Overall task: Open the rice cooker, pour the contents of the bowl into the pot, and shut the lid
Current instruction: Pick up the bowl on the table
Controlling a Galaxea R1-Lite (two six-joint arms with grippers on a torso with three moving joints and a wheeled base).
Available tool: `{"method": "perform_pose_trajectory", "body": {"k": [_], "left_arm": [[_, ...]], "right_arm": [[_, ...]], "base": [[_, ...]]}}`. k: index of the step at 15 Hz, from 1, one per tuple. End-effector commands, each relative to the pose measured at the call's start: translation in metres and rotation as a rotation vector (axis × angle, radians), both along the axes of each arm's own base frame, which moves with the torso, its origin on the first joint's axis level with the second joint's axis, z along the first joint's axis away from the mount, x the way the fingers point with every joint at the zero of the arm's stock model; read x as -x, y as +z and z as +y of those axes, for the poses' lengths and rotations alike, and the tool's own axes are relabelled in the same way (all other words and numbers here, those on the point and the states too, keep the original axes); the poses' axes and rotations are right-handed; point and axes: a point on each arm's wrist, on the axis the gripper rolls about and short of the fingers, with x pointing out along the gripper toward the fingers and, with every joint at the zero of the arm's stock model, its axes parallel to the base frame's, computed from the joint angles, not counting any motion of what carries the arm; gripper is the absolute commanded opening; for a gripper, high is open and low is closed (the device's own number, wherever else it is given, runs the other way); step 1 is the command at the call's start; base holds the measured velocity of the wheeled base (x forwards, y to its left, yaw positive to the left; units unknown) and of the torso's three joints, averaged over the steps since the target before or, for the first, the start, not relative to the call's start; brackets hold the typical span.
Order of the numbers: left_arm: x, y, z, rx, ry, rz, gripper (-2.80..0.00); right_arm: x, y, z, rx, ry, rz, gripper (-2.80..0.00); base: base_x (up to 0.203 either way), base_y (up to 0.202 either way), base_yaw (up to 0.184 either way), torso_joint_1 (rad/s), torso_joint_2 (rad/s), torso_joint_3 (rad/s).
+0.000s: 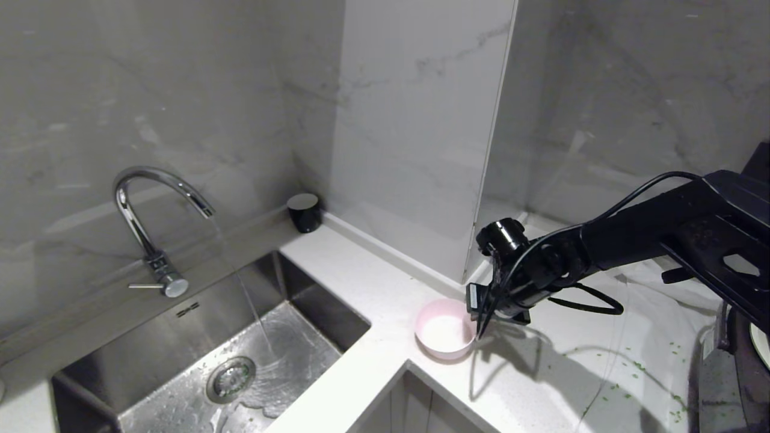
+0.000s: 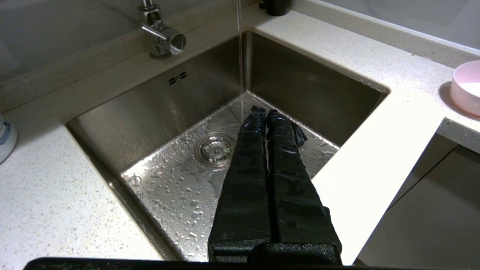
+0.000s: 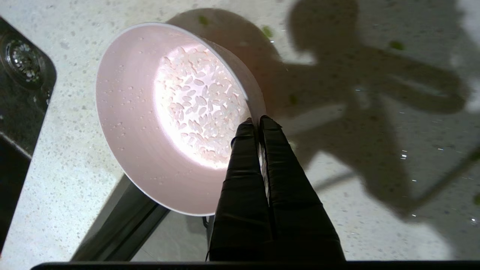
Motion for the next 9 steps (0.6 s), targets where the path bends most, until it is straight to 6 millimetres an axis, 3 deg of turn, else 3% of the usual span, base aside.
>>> {"method": "perform_pose_trajectory", "body": {"k": [1,6,9], "left_arm": [[0.0,0.0,0.0,0.0,-0.001,-0.001,-2.8],[0.0,0.0,0.0,0.0,-0.001,-0.001,-2.8],[0.0,0.0,0.0,0.0,-0.001,-0.001,-2.8]], "right_arm": [[-0.001,-0.006,0.019,-0.001,0.039,0.004,-2.8],[-0.005,-0.011,0.045,-0.013,0.077,-0.016,-2.8],[-0.005,-0.004,0.046,0.009,0.047,-0.047,-2.8]], "base": [[0.0,0.0,0.0,0.0,0.0,0.0],[0.0,0.0,0.0,0.0,0.0,0.0],[0.0,0.0,0.0,0.0,0.0,0.0]]}}
